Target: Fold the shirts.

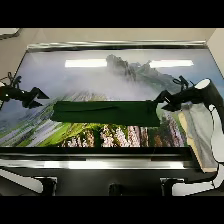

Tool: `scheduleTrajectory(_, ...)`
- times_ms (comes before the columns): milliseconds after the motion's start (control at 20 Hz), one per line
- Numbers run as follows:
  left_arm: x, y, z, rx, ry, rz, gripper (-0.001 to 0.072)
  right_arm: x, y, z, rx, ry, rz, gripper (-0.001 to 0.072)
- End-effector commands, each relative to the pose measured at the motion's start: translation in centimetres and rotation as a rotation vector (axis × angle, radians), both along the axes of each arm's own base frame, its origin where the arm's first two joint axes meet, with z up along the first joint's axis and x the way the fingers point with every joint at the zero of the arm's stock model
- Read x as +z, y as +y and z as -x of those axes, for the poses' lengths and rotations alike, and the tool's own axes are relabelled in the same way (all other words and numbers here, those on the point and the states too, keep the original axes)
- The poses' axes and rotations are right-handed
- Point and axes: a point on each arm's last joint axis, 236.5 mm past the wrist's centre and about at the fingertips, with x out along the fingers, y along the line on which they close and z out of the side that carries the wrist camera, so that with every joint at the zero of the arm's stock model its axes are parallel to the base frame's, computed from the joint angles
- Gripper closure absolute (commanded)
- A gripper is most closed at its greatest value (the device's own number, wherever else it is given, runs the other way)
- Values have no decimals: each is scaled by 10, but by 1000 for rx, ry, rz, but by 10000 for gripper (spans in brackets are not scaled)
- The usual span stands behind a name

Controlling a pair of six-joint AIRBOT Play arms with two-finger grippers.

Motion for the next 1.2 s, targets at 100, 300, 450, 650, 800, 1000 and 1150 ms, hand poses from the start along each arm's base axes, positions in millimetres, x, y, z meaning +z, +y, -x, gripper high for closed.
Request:
scheduleTrajectory(100,63,6,7,-5,-100,-54,48,-43,-4,44,103,127,0,2)
scheduleTrajectory(300,88,-6,10,-33,-144,-73,48,-56,10,36,185,55,-68,1)
scheduleTrajectory(450,90,-13,13,-50,-137,-70,48,-54,28,23,178,2,-167,1)
scheduleTrajectory(650,89,-23,15,-77,-125,-62,48,-41,59,24,252,-51,-352,2)
scheduleTrajectory(800,88,-33,16,-101,-118,-57,48,-40,60,28,282,-56,-354,7)
scheduleTrajectory(1000,88,-54,14,-145,-117,-53,49,-51,69,16,245,-55,-293,116)
scheduleTrajectory(1150,87,-87,13,-218,-117,-48,64,-56,94,7,216,-44,-254,559)
